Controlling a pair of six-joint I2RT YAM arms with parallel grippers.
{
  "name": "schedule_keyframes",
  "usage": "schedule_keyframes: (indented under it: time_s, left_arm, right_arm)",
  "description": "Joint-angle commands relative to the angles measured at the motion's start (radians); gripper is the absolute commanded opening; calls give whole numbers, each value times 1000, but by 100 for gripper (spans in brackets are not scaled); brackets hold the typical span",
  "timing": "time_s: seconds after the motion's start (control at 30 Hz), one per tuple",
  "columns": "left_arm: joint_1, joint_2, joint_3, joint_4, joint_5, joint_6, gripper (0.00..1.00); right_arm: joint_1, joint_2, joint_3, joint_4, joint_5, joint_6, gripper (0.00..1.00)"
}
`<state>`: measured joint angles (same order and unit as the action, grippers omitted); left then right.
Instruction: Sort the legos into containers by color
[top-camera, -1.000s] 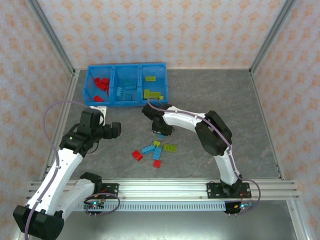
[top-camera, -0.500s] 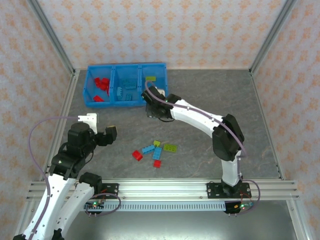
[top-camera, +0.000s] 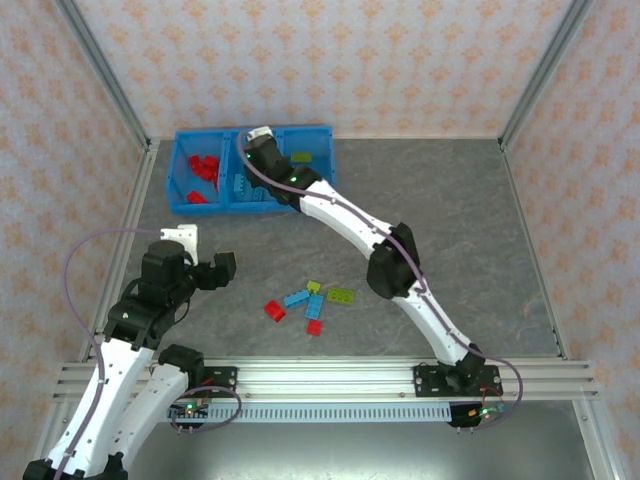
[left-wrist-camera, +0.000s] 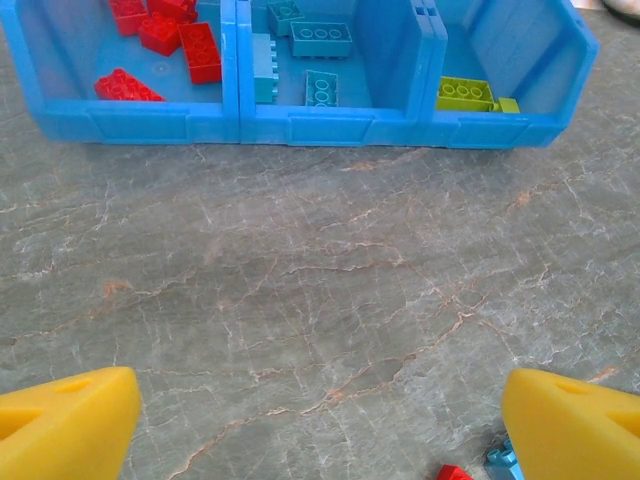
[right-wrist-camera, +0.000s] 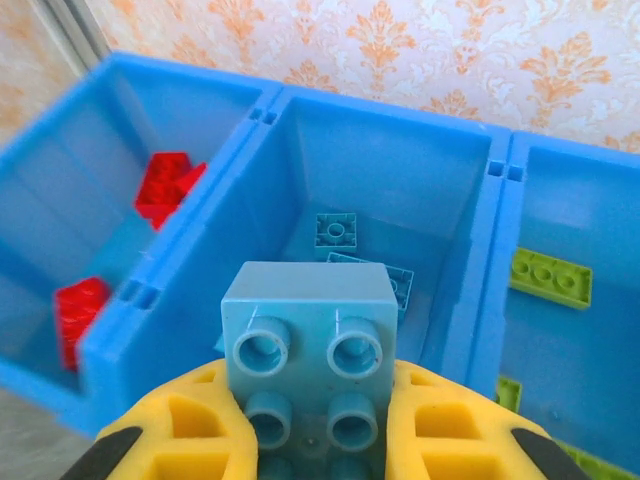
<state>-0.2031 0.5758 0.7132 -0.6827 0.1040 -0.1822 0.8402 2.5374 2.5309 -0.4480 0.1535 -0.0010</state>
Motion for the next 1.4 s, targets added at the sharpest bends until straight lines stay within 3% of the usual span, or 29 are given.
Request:
schedule_keyframes:
  time_s: [0.0, 0.1, 0.17, 0.2, 0.23, 0.47, 0.67, 0.77, 0.87, 1.1, 1.23, 1.37]
  left_arm:
    - [-4, -9, -10, 26, -15, -8, 94]
    - [-4, 9, -11, 23, -15, -9, 94]
    - [-7, 26, -6, 20, -10, -6, 94]
    - [-6, 35, -6, 22, -7, -7, 94]
    - [-6, 44, -6, 24, -7, -8, 94]
    - [-6, 91, 10, -3, -29, -54, 95]
    - [-11, 185, 9, -54, 13, -270, 90]
    - [-39, 240, 5, -95, 39, -386, 86]
    - [-96, 301, -11, -100, 94, -503, 85]
    - [-229, 340, -177, 88, 128, -866, 85]
    - [-267, 410, -212, 159, 144, -938, 85]
    - [-333, 516, -158, 204, 163, -957, 85]
  right_arm:
    - [-11, 92, 83, 103, 81, -175, 19]
    - [-15, 141, 131, 119, 89, -208, 24]
    - [-20, 143, 131, 127, 84, -206, 42]
    - [-20, 136, 132, 123, 78, -197, 55]
    - [-20, 125, 134, 116, 65, -186, 60]
    - [-21, -53, 36, 57, 20, -118, 60]
    - [-21, -284, -139, -129, -9, -6, 61]
    - [-21, -456, -337, -190, -18, 61, 61]
    - [-21, -674, -649, -150, -36, 135, 62]
    - [-23, -1088, -1191, -142, -8, 323, 63]
    - [-23, -1225, -1352, -148, 51, 381, 65]
    - [-36, -1251, -1366, -168, 70, 358, 66]
